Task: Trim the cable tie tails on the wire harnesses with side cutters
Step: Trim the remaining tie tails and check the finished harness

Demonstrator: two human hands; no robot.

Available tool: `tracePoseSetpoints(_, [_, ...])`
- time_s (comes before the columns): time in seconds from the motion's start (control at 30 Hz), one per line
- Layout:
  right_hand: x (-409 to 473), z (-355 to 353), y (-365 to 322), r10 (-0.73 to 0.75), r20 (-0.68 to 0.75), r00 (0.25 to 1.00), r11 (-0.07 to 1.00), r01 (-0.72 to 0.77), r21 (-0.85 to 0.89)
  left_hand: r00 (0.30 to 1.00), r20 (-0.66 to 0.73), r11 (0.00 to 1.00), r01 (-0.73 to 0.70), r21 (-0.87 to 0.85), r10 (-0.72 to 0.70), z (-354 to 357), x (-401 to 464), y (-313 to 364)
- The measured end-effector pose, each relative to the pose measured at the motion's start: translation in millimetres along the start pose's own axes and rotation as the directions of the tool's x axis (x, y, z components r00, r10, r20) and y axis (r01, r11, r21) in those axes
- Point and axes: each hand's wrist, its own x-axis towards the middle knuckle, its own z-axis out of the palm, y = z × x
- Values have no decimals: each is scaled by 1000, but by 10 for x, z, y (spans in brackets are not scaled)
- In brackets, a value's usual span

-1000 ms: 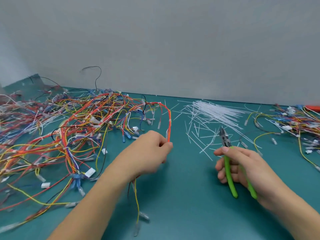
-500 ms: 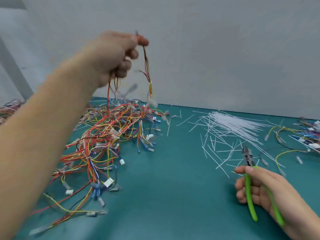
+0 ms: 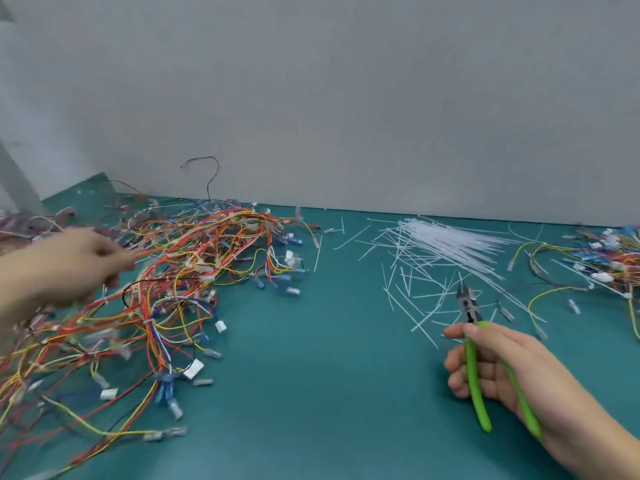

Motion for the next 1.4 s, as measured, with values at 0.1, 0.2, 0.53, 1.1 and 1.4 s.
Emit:
tracePoseSetpoints(0.1, [-17, 20, -20, 0, 14, 1000, 1000, 0, -4, 996, -93, 968, 39, 249, -16, 227, 22, -289])
tracePoseSetpoints(0.2, [-47, 29, -38, 4, 34, 999, 1000, -4, 0, 994, -104, 945, 11, 326, 24, 286, 12, -367])
tracePoseSetpoints(0.53, [-52, 6, -46, 21, 3, 1000, 1000, -21, -3, 829, -453, 944, -296, 143, 329, -397, -291, 769])
tracePoseSetpoints(1.1, [-254, 66, -71, -135, 361, 923, 271, 384, -883, 886, -5, 301, -163, -940, 463, 156, -1055, 3079])
tracePoseSetpoints(1.4, [-253, 103, -4, -126, 338, 933, 241, 359, -902, 852, -30, 119, -108, -987, 522, 600, -1219, 3149])
